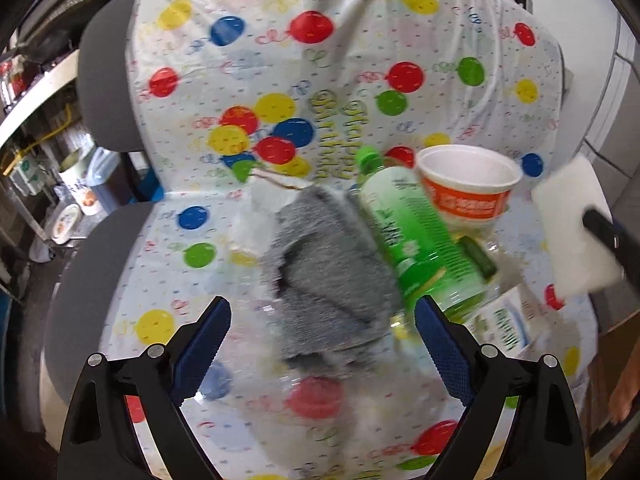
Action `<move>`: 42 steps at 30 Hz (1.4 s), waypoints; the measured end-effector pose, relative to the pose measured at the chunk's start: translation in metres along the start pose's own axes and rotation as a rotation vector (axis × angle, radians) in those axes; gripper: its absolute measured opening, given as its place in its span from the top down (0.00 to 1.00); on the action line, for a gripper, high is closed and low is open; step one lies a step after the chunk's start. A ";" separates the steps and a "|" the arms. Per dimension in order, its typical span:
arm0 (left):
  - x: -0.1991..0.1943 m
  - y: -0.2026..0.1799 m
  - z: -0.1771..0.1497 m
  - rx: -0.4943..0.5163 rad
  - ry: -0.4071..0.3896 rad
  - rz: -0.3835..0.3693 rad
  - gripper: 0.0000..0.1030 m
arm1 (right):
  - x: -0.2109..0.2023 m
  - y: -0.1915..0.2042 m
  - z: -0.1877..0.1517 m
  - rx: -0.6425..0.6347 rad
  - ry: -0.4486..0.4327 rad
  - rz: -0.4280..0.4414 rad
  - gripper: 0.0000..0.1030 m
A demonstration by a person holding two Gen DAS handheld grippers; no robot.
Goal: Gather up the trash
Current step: 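Grasp the white sponge block with the right tool, then grasp the green tea bottle with the left tool while the right tool holds the sponge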
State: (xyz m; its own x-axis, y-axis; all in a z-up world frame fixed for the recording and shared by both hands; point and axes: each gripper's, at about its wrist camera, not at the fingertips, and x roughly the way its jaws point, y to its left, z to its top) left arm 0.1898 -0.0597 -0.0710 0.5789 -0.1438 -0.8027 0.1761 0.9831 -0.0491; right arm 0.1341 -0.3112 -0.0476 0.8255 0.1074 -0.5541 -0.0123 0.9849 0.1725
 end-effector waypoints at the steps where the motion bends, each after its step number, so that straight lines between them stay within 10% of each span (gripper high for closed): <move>1: 0.002 -0.006 0.004 -0.006 0.002 -0.008 0.11 | -0.002 -0.004 -0.003 0.000 0.001 -0.010 0.72; 15: 0.101 -0.070 0.068 -0.078 0.149 -0.018 0.14 | -0.007 -0.069 -0.032 0.072 0.051 -0.081 0.72; 22: 0.135 -0.078 0.076 -0.032 0.208 0.046 0.35 | 0.000 -0.075 -0.037 0.089 0.065 -0.073 0.72; 31: 0.035 -0.084 0.056 0.060 -0.036 -0.038 0.39 | -0.028 -0.061 -0.032 0.089 0.023 -0.031 0.72; 42: -0.034 -0.118 -0.047 0.225 -0.124 -0.254 0.39 | -0.073 -0.067 -0.061 0.104 0.052 -0.115 0.72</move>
State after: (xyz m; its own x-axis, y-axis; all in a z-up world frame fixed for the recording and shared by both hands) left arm 0.1124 -0.1653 -0.0662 0.5841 -0.4066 -0.7025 0.4896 0.8668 -0.0946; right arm 0.0402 -0.3765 -0.0679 0.7877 0.0039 -0.6160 0.1418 0.9720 0.1876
